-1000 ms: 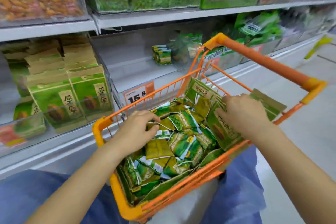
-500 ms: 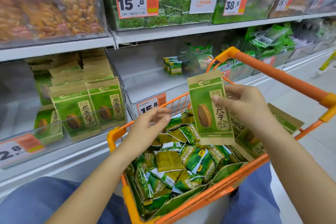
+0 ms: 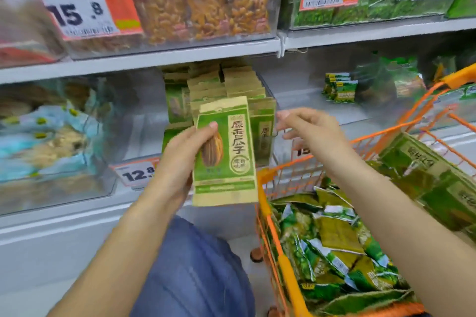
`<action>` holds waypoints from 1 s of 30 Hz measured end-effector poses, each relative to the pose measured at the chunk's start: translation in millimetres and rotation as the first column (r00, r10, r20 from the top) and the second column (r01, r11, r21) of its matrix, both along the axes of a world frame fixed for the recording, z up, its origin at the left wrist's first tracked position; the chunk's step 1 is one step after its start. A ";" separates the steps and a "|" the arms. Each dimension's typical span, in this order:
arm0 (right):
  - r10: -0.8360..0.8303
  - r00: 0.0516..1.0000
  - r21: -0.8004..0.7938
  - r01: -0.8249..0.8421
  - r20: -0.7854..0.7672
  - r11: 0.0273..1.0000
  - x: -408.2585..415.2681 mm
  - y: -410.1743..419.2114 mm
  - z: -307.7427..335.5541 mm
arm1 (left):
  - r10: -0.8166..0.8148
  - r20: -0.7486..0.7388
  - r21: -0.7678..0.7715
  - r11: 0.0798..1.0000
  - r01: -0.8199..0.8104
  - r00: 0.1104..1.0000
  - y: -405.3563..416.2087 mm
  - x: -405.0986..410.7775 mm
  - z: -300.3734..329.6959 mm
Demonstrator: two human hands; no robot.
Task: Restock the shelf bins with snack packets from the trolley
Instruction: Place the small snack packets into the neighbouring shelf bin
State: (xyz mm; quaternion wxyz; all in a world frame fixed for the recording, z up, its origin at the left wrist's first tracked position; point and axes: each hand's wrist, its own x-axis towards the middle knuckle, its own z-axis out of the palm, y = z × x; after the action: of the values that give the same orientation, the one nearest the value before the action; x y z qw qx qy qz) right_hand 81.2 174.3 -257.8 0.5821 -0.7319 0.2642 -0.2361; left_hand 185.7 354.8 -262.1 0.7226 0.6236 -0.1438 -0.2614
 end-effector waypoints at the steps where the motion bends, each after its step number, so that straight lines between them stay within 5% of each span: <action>1: -0.025 0.999 -0.056 0.026 0.024 0.998 10.1 1.1 -1.7 | 0.060 -0.030 -0.001 0.998 -0.060 0.998 13.1 12.7 3.7; 4: -0.093 0.995 -0.282 0.100 0.039 0.954 32.2 -1.9 -16.1 | 0.212 -0.096 0.040 0.977 -0.209 0.973 41.9 58.9 11.1; 8: -0.206 0.972 -0.624 0.230 0.111 0.747 47.7 -3.2 -26.4 | 0.307 -0.071 0.171 0.941 -0.292 0.949 40.8 134.6 -1.0; 13: -0.273 0.953 -0.462 0.303 0.131 0.834 77.1 -13.9 -39.0 | 0.227 -0.056 0.461 0.870 -0.176 0.972 6.4 182.5 -35.5; 17: -0.346 0.934 -0.264 0.357 0.086 0.896 87.8 -22.8 -42.6 | 0.032 0.005 0.725 0.688 -0.026 0.999 -3.1 187.7 -53.9; 21: -0.343 0.931 -0.344 0.364 0.122 0.866 85.1 -15.4 -50.8 | -0.145 -0.047 0.820 0.560 0.121 0.988 -1.6 185.8 -56.5; 25: -0.347 0.931 -0.339 0.366 0.118 0.867 82.2 -12.0 -49.2 | -0.196 -0.127 0.762 0.608 0.222 0.972 -5.8 187.1 -60.6; 30: -0.306 0.951 -0.642 0.205 -0.049 0.739 72.9 -12.1 -49.2 | -0.191 -0.131 0.730 0.646 0.225 0.973 -9.1 187.5 -62.7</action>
State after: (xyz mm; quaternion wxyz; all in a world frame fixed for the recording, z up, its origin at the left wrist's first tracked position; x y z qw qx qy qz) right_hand 154.1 162.2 -306.9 0.2441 -0.8562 0.3115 -0.3322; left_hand 373.2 345.7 -324.8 0.3759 0.8362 -0.0810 -0.3911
